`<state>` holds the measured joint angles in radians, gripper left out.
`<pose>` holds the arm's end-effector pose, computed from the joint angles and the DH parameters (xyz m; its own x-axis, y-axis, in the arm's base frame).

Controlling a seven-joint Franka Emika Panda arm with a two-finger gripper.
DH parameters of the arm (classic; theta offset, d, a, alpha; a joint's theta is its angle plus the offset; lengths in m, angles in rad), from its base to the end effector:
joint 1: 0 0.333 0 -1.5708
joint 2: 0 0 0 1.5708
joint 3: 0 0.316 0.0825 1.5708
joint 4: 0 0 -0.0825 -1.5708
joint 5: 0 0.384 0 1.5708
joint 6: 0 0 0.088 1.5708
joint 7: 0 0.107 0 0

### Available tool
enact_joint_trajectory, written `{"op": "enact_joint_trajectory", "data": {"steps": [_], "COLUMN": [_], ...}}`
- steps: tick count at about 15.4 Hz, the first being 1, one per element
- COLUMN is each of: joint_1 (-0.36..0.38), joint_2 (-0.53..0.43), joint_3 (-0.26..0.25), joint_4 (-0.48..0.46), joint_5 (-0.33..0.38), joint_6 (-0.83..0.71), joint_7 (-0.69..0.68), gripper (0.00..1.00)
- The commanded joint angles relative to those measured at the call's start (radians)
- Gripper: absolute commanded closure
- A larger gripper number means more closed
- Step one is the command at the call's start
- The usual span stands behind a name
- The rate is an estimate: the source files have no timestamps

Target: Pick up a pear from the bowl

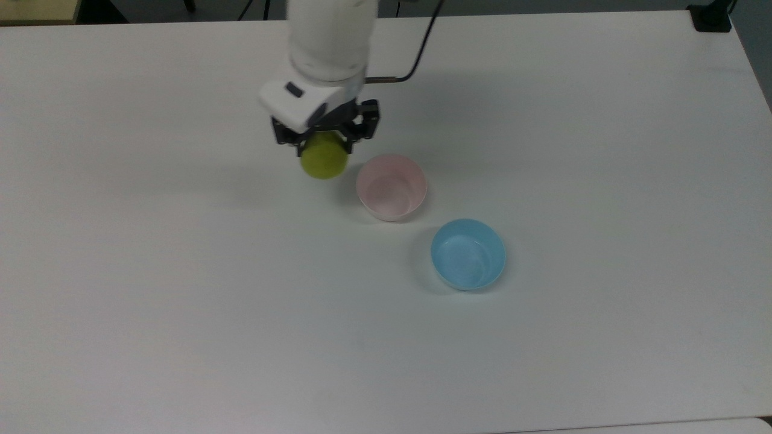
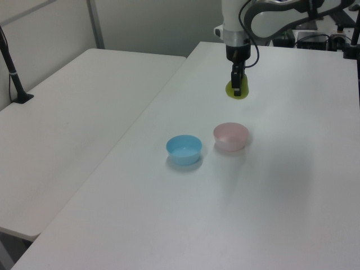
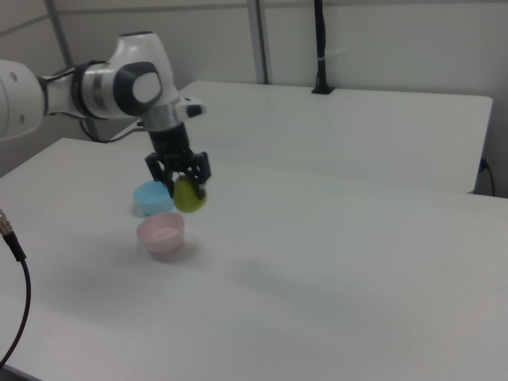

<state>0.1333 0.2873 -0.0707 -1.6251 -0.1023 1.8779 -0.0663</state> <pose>0.6414 0.0368 0.4527 0.9860 0.1607 -0.0435 0.1647 -0.9798 0.1135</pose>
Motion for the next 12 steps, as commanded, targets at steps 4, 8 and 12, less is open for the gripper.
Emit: {"op": "enact_joint_trajectory", "data": {"steps": [4,8,12], "joint_1": [-0.1,-0.089,-0.087], "joint_2": [0.067,0.165,0.179], "joint_3": [0.02,0.015,0.015], "joint_4": [-0.012,-0.01,-0.012], "joint_5": [0.0,-0.028,-0.031], "joint_6": [0.038,0.101,0.136], "joint_7": [-0.083,-0.067,-0.052], "gripper": [0.59,0.53,0.22]}}
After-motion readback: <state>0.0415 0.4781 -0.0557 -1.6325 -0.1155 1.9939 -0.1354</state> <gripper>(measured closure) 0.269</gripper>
